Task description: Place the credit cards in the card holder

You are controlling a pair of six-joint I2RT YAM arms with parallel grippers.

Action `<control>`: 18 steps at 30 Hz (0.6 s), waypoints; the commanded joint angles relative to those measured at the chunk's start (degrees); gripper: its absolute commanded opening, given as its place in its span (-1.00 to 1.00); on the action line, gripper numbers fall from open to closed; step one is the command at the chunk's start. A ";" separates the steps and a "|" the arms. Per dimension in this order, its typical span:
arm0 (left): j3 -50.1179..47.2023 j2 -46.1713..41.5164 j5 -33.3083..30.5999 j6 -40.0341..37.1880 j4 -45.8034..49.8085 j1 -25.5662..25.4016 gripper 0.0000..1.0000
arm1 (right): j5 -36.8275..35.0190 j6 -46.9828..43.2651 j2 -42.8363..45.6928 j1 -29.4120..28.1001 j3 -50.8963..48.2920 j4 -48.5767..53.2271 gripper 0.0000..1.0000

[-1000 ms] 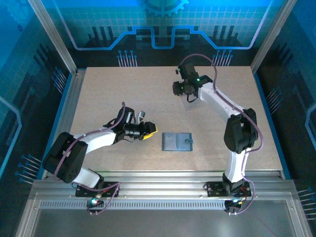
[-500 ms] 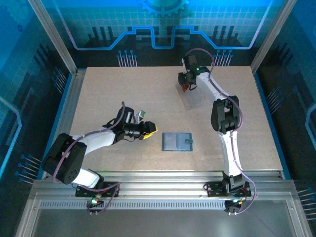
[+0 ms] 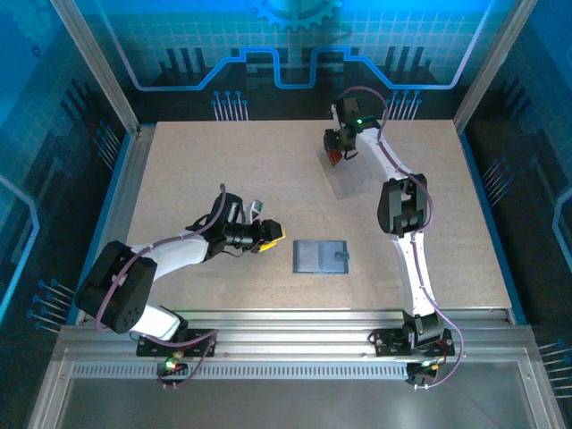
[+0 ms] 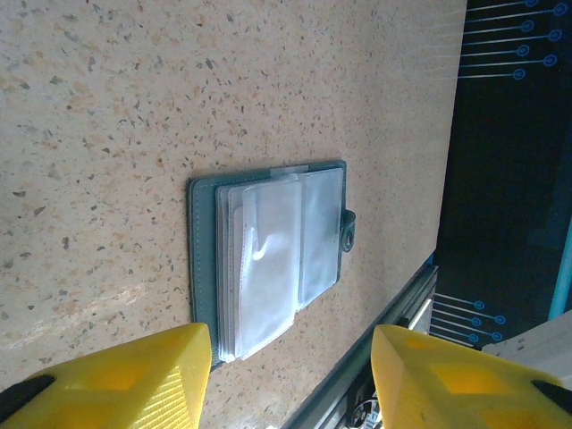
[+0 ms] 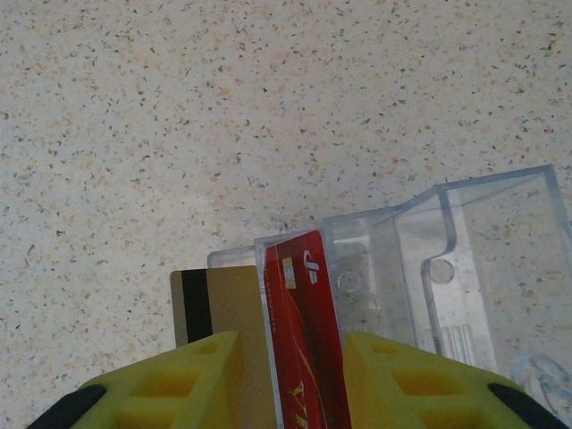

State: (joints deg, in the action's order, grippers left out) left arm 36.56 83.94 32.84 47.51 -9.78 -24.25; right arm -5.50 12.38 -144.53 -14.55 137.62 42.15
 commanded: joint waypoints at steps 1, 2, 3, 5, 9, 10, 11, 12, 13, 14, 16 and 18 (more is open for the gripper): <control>-0.43 0.06 0.82 -0.84 -0.94 0.50 0.04 | 1.22 -0.84 -2.43 0.55 2.74 3.05 -0.26; -0.44 -0.10 0.90 -0.84 -0.94 0.44 0.05 | 1.26 -0.87 -2.54 0.55 2.74 3.02 -0.26; -0.50 -0.21 0.91 -0.72 -0.94 0.46 0.04 | 1.36 -0.87 -2.52 0.55 2.74 3.02 -0.27; -0.52 -0.53 0.92 -0.71 -0.94 0.43 0.04 | 1.42 -0.87 -2.53 0.56 2.67 2.94 -0.27; -0.61 -0.88 0.92 -0.70 -0.85 0.43 0.04 | -0.56 -0.59 -2.12 0.52 2.46 3.05 -0.30; -0.61 -0.88 0.91 -0.74 -0.85 0.43 0.04 | -1.39 -0.60 -1.49 0.48 1.60 2.31 -0.29; -0.61 -0.86 0.95 -0.70 -0.85 0.48 0.04 | -1.48 -0.69 -0.55 0.48 0.02 0.78 -0.28; -0.61 -0.88 0.91 -0.63 -0.85 0.44 0.04 | -1.39 -0.78 0.10 0.48 -1.29 -0.31 -0.27; -0.61 -0.88 0.95 -0.66 -0.92 0.43 0.04 | -1.44 -0.81 0.24 0.48 -1.39 -0.41 -0.27; -0.61 -0.86 1.00 -0.56 -0.93 0.48 0.04 | -1.71 -0.77 0.11 0.48 -0.86 -0.09 -0.27; -0.70 -0.88 1.13 -0.48 -1.03 0.48 0.04 | -1.64 -0.87 0.18 0.48 -0.77 -0.13 -0.27; -0.70 -0.86 1.09 -0.48 -1.02 0.43 0.05 | -1.99 -0.96 -0.02 0.48 -0.60 -0.05 -0.27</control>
State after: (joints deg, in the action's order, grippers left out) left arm 36.56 83.94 32.86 47.55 -9.78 -24.25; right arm -6.66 12.32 -144.99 -14.55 137.82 41.47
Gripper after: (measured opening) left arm 0.520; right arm 0.363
